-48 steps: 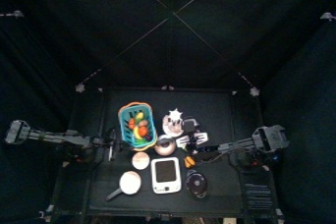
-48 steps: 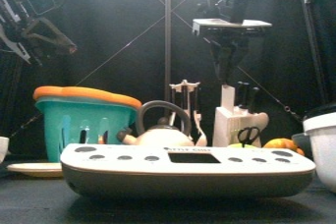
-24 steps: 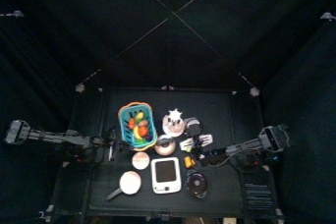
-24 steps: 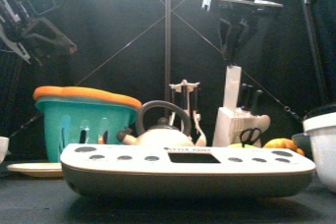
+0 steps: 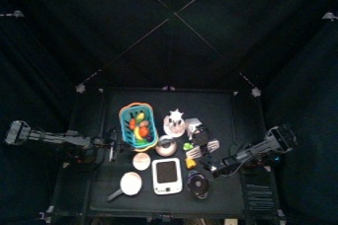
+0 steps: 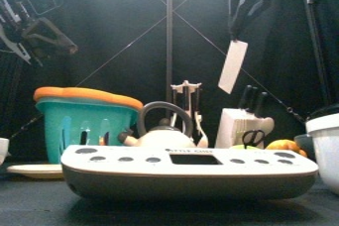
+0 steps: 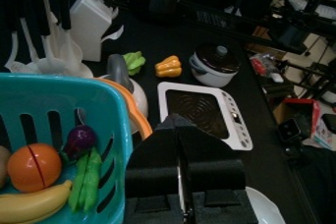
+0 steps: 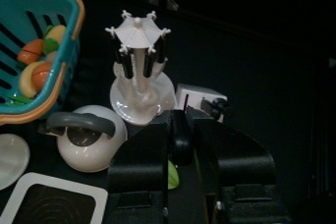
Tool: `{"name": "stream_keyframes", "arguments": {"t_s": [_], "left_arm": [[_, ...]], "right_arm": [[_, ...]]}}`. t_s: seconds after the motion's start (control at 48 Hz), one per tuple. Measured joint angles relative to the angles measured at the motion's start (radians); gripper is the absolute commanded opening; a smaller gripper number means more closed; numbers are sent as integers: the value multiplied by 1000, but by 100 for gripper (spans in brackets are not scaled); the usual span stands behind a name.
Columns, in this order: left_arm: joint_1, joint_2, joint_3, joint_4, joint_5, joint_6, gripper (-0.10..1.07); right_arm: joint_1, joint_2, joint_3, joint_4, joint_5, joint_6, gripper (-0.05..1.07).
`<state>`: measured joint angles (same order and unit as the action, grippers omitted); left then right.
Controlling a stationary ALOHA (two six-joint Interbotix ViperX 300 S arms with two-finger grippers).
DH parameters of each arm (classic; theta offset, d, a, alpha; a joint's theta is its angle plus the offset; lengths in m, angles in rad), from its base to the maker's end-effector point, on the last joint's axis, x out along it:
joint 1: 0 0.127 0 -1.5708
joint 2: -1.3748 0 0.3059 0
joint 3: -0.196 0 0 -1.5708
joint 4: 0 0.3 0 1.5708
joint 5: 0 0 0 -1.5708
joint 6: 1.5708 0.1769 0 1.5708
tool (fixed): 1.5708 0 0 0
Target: Pull out large knife from holder
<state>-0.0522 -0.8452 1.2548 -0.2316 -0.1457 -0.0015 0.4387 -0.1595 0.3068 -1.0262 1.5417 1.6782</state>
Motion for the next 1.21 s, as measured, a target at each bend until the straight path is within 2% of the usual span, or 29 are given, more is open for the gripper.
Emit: {"name": "stream_keyframes", "arguments": {"t_s": [0.208, 0.333, 0.812, 1.208], "left_arm": [[2, 0, 0, 0, 0, 0, -3], [0, 0, 0, -2, 0, 0, -3], [2, 0, 2, 0, 0, -2, -3], [2, 0, 2, -2, 0, -2, -3]], "right_arm": [[150, -46, 84, -199, -25, 17, 20], [206, -78, 130, -259, -41, 54, 20], [213, -152, 270, -304, -106, 166, 21], [216, -164, 299, -305, -152, 192, 21]]}}
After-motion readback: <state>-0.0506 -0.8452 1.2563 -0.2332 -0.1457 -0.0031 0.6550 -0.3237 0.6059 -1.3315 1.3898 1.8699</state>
